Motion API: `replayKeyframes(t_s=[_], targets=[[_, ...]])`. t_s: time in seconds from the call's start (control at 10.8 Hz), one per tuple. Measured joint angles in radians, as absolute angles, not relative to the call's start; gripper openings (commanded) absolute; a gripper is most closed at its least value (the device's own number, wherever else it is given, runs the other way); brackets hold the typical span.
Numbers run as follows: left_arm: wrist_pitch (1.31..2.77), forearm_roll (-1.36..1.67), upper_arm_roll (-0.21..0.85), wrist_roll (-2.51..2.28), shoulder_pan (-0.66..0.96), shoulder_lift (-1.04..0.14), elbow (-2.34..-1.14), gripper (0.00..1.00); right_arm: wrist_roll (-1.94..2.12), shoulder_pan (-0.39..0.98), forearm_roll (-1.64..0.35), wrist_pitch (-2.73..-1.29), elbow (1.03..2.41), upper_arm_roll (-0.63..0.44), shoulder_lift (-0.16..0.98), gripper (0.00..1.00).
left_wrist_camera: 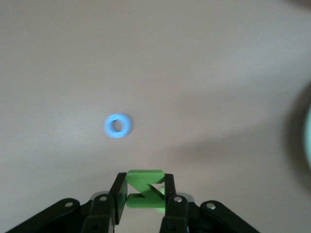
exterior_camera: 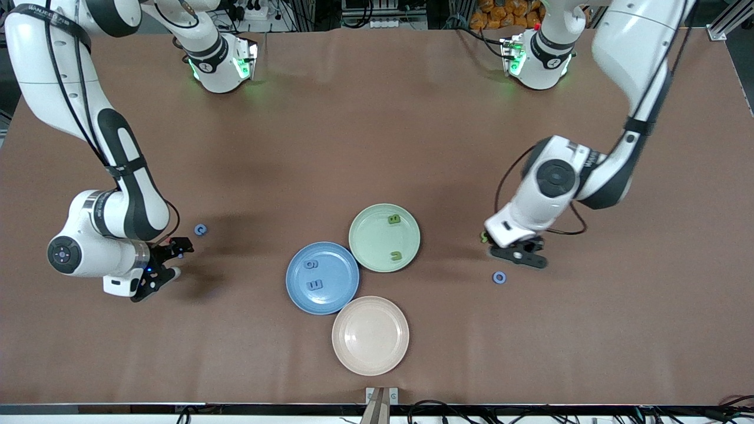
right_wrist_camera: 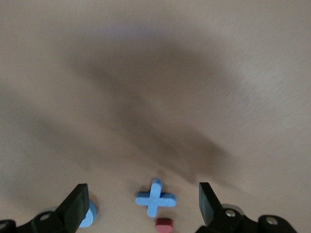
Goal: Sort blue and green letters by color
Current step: 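Carry the green M onto the green plate and open the left gripper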
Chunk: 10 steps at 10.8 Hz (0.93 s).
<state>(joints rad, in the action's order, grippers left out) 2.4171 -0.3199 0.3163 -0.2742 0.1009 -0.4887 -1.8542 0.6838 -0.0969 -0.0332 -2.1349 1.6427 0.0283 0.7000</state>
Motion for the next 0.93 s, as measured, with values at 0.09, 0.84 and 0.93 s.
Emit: replayKeyframes(t_s=[0.09,0.84,0.93], targets=[[2.406,-0.292,0.316,-0.293,0.157,-0.498,-1.818,0.0,0.647,-0.097,-0.033,-2.135,1.667,0.028,0.693,1.0],[2.406,-0.195,0.311,-0.551,0.397,-0.765,-1.515,1.0,0.274,-0.115,-0.034,-2.174,1.799,0.03,0.589,1.0],[2.405,-0.194,0.309,-0.551,0.394,-0.766,-1.503,1.0,0.233,-0.117,-0.044,-2.199,1.807,0.03,0.596,1.0]])
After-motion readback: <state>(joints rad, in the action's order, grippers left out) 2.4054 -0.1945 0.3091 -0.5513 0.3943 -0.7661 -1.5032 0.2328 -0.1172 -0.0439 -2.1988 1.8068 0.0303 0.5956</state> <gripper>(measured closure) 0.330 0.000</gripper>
